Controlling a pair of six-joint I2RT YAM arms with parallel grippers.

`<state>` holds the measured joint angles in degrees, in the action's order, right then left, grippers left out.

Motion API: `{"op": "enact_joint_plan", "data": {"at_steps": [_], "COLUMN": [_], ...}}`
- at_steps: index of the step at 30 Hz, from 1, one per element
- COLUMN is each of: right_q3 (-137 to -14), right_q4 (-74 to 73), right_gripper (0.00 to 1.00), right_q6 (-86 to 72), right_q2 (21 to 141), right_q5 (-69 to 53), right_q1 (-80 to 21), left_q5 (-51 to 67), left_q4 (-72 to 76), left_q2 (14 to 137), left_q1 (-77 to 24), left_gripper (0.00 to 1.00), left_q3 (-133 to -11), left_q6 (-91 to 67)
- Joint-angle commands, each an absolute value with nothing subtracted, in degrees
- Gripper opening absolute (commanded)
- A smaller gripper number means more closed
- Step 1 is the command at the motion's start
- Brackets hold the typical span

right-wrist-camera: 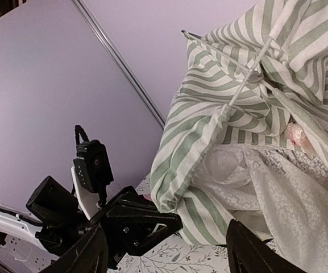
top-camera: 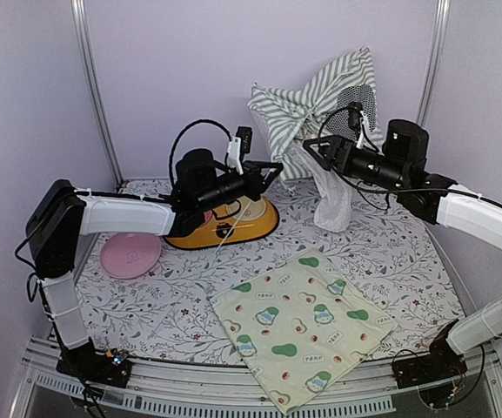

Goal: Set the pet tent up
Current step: Pass from the left arm to the right

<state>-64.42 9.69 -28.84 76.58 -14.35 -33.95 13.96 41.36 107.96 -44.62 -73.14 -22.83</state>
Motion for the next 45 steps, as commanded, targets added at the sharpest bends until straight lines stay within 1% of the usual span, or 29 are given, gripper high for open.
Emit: {"op": "enact_joint_plan", "data": {"at_steps": [1,4,7,11,15,16,18,19,21,22,24,26,27,30,35,41,45], "right_q3": [-70.4,-73.1,-75.9,-79.6,-81.6,-82.0,-83.1,-83.9,-85.3,-86.0,-87.0,-88.1,-88.6,-90.6,-95.4,-98.3,-100.0], "right_q4": [11.7,11.3,10.5,8.7,7.9,7.3,5.3,4.1,2.2,1.5,0.0,-1.4,-2.0,-3.6,-8.1,-11.0,-12.4], "right_gripper": [0.67,0.59,0.55,0.45,0.29,0.23,0.05,0.0,0.0,0.0,0.0,0.0,0.0,0.0,0.0,0.0,0.0], "right_q6": [-32.2,-33.2,-33.2,-33.2,-33.5,-33.3,-32.7,-32.0,-30.8,-30.4,-29.2,-28.2,-27.7,-26.1,-22.7,-20.2,-19.5], "right_q2": [82.7,85.4,87.8,90.9,92.4,92.6,93.0,93.1,93.2,93.3,93.4,93.7,93.9,94.8,96.3,97.4,97.8], "right_q5": [-15.1,-14.0,-13.6,-15.1,-15.9,-15.9,-15.1,-14.6,-13.7,-13.3,-12.7,-12.4,-12.4,-12.1,-11.6,-12.8,-13.6], "right_q1": [-33.9,-33.8,-33.8,-33.6,-33.6,-33.6,-33.6,-33.6,-33.5,-33.6,-33.6,-33.6,-33.6,-33.5,-33.5,-32.4,-31.8], "left_q5": [17.6,18.6,19.5,21.3,22.6,22.9,23.5,23.6,24.0,24.0,23.6,22.8,22.2,20.3,17.1,14.0,13.6], "left_q4": [48.5,48.6,48.6,48.3,47.5,47.1,45.9,44.7,43.2,42.3,40.7,39.3,38.5,36.0,30.5,23.1,18.5], "left_q2": [108.6,108.9,109.0,109.4,109.5,109.5,109.2,109.0,108.5,108.2,107.4,106.2,105.5,102.8,97.1,89.0,85.1], "left_q1": [-46.1,-46.4,-46.7,-46.8,-46.9,-46.9,-46.8,-46.8,-46.7,-46.7,-46.7,-46.8,-46.7,-46.6,-45.8,-44.9,-44.2], "left_gripper": [0.0,0.0,0.0,0.0,0.0,0.0,0.0,0.0,0.0,0.02,0.21,0.36,0.41,0.51,0.58,0.63,0.63], "left_q3": [-76.0,-76.1,-76.0,-76.5,-77.2,-77.3,-77.6,-77.7,-77.7,-77.6,-77.3,-76.5,-75.9,-73.6,-67.3,-61.4,-58.5], "left_q6": [-23.7,-24.0,-23.9,-23.8,-23.4,-23.1,-22.4,-22.0,-21.3,-21.0,-20.1,-19.4,-19.0,-17.5,-15.1,-11.8,-11.0]}}
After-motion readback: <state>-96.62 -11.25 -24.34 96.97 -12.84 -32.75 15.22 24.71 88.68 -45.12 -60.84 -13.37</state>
